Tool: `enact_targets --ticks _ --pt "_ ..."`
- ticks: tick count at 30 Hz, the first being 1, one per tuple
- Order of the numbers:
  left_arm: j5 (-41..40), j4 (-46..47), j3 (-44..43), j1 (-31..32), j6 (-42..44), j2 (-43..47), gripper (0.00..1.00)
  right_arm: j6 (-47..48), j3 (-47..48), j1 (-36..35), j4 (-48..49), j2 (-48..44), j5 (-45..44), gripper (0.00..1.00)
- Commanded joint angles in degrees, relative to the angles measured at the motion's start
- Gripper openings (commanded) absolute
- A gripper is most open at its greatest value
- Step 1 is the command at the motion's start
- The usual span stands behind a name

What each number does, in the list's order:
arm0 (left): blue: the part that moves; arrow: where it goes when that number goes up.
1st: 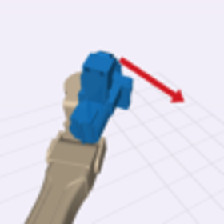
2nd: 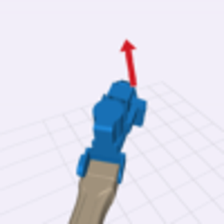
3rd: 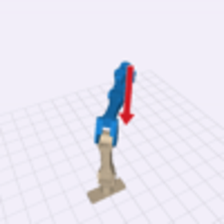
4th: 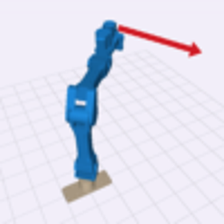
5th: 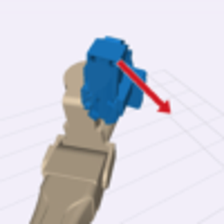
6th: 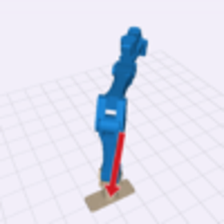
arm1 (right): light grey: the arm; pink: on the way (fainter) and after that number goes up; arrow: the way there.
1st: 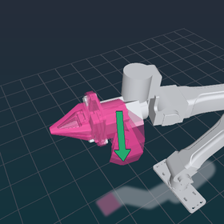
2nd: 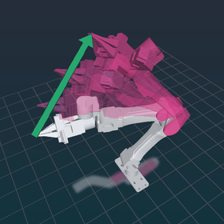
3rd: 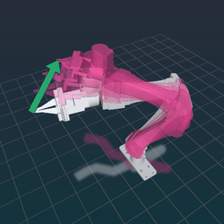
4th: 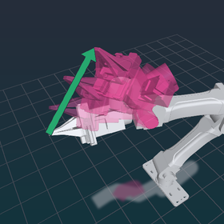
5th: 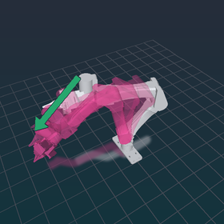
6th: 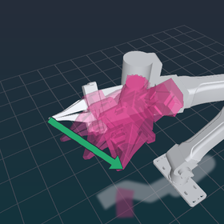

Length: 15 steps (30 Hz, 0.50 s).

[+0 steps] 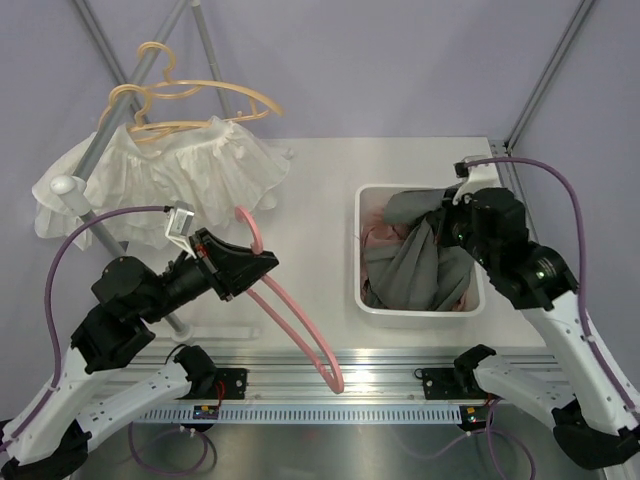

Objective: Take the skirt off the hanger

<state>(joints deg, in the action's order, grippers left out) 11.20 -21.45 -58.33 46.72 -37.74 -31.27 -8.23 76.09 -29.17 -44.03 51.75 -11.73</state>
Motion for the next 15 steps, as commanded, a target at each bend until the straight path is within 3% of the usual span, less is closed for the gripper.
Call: enact_targets --ticks 1,8,14,15 --pt "2.2 0.9 0.4 -0.2 2.3 -0.3 0.00 -10.7 -6.3 0.3 -0.6 4.9 1.5 0.00" --pt "3.6 -3.0 -1.0 -0.2 2.9 -0.6 0.00 -24.3 -11.5 0.3 -0.2 20.5 12.9 0.00" --pt "2.4 -8.8 -2.6 -0.2 1.6 2.3 0.00 -25.4 -14.1 0.3 2.6 28.0 15.3 0.00" --pt "2.2 -10.2 -2.6 -0.1 1.7 2.9 0.00 -25.0 -14.3 0.2 2.8 28.2 15.3 0.04"
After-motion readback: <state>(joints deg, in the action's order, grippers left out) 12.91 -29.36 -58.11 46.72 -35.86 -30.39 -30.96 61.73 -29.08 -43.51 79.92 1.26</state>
